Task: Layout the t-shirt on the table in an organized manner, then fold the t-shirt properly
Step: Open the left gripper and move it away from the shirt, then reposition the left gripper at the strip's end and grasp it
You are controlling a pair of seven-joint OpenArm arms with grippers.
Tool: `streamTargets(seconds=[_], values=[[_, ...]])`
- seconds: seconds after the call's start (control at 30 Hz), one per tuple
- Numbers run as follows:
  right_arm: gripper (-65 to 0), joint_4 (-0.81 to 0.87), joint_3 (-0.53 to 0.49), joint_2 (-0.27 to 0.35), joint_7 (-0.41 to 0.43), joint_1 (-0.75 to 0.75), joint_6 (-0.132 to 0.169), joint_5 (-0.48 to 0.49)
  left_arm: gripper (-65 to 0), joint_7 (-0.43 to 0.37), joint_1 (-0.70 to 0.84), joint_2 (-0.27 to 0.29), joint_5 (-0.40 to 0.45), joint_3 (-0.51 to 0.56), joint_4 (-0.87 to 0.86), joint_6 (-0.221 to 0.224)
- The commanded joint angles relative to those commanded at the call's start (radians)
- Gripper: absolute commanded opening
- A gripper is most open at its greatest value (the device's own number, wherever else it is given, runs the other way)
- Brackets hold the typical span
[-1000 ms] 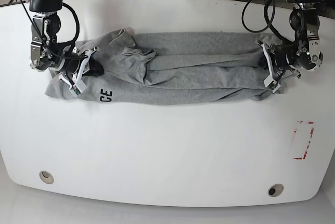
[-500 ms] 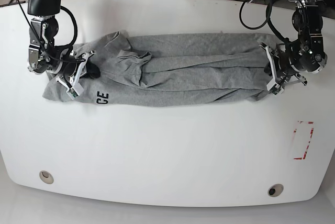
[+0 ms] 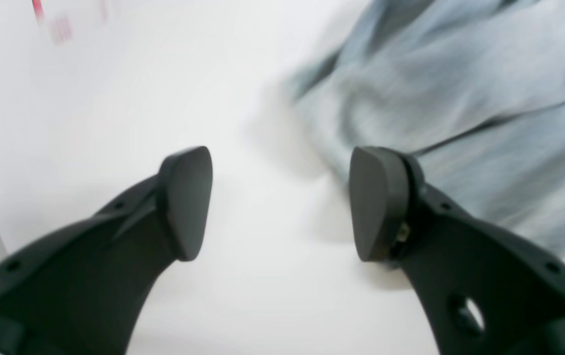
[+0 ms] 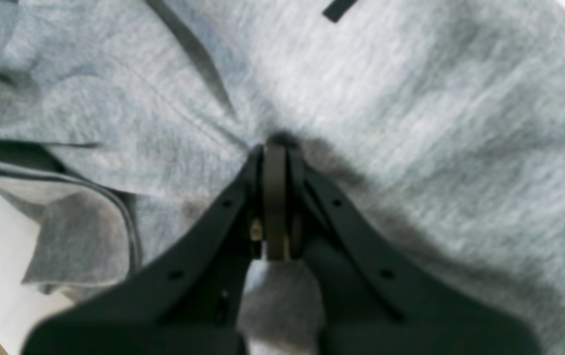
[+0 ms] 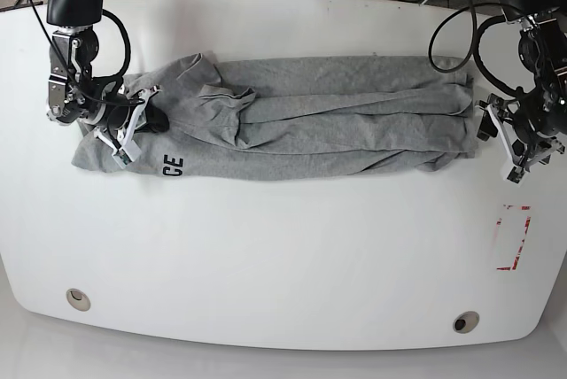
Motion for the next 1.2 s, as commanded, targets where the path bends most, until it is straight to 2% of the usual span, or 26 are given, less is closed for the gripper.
streamTargets(seconds=[0.13,0.3,0.57,0.73,1.2], values=[[-64.2,0.000,0.000,0.000,0.000,0.000,0.000,0.000,-24.7,-0.009,-0.043,0.000,0.000,0.002,-0.104,0.000],[-64.2,0.000,0.000,-0.002,0.000,0.000,0.000,0.000,-24.7,-0.057,-0.061,0.000,0.000,0.035,-0.169,0.000],[-64.2,0.000,0.000,-0.014,0.000,0.000,0.000,0.000,-24.7,-0.064,-0.058,0.006,0.000,0.078,-0.189,0.000],[-64.2,0.000,0.002,-0.014,0.000,0.000,0.000,0.000,-24.7,-0.064,-0.054,0.031,0.003,0.078,-0.209,0.000],[-64.2,0.000,0.002,-0.015,0.000,0.006,0.000,0.000,-24.9,-0.064,-0.054,0.031,0.002,0.091,-0.245,0.000]])
